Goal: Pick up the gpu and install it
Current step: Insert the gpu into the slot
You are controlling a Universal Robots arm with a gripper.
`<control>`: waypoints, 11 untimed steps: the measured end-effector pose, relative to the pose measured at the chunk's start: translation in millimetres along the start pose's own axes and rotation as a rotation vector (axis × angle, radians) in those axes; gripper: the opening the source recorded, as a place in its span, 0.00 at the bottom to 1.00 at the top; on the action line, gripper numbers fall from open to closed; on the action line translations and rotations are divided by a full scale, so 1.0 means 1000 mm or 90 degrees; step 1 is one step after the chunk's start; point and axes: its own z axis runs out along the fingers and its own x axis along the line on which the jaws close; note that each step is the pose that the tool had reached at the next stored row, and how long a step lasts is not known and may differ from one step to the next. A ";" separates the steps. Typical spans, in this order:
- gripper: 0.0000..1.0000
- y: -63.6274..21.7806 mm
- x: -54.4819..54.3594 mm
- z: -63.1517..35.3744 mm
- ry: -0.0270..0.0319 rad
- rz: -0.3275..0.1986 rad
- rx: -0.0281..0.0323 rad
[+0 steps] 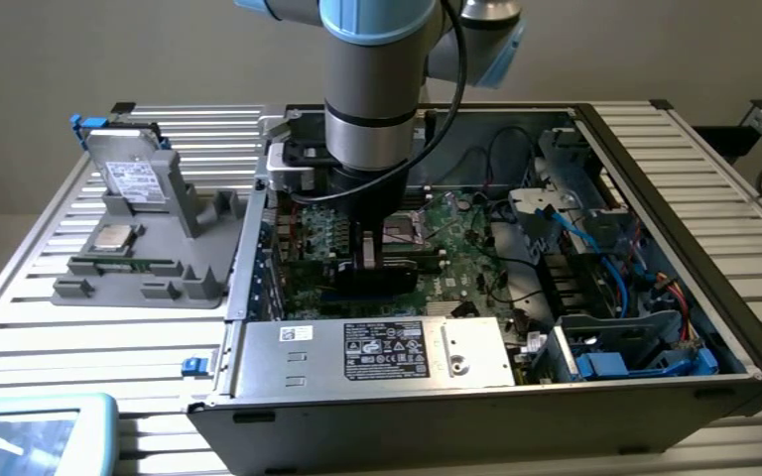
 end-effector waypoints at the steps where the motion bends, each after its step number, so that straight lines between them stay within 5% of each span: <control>1: 0.27 0.0000 0.000 0.0000 0.0000 0.000 0.0000; 11: 0.27 0.0000 0.000 0.0000 0.0000 -0.002 0.0001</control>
